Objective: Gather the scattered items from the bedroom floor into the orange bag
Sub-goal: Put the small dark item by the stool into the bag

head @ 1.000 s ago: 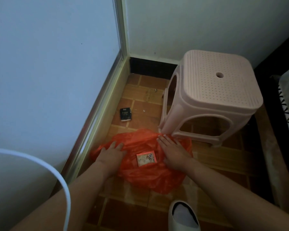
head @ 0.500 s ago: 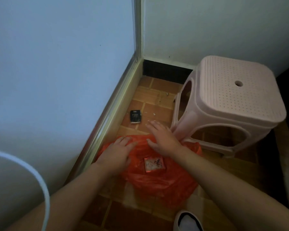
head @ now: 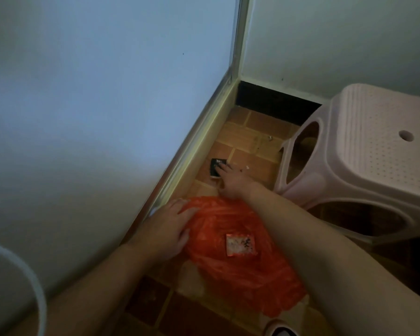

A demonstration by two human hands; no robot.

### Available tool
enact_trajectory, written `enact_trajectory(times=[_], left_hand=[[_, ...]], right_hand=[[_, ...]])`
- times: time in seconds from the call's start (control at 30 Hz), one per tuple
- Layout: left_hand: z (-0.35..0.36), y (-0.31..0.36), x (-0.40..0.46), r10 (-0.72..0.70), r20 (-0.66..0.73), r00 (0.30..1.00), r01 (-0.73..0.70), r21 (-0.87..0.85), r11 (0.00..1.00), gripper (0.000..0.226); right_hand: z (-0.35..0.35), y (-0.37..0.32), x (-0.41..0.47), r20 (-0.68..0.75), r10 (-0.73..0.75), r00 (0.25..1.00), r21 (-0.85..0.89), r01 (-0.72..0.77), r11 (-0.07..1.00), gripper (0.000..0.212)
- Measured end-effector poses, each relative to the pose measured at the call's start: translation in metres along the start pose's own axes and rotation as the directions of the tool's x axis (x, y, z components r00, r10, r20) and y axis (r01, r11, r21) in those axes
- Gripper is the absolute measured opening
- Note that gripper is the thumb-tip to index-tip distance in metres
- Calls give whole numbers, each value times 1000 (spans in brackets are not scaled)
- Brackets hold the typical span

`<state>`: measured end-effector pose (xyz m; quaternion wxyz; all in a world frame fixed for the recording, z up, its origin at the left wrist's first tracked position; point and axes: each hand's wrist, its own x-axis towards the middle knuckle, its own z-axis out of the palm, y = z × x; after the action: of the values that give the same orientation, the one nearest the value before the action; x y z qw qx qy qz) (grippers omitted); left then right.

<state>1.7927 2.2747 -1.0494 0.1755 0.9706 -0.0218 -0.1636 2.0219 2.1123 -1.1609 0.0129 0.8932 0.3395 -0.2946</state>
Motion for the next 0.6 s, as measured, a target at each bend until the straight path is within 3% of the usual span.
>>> enact_trajectory(times=[0.17,0.23,0.37,0.6], left_hand=[[5,-1,2,-11,-5,1000,11,-8,1000,58],[6,2,6,-4,-12,1000,4,-13,1000,60],[10,5,12,4,4,1000,-4,13,1000,61],[7,10,15,-6,45,999,4,48,999,63]], right_hand=[[17,-1,-12,-167,2,986,35,4,999,71],[21,0,-15,-198,4,980,74,11,997,78],[24,5,-13,-177,-9,984,104,28,994,93],[16,10,-1,-139,-6,990,79,17,997,96]])
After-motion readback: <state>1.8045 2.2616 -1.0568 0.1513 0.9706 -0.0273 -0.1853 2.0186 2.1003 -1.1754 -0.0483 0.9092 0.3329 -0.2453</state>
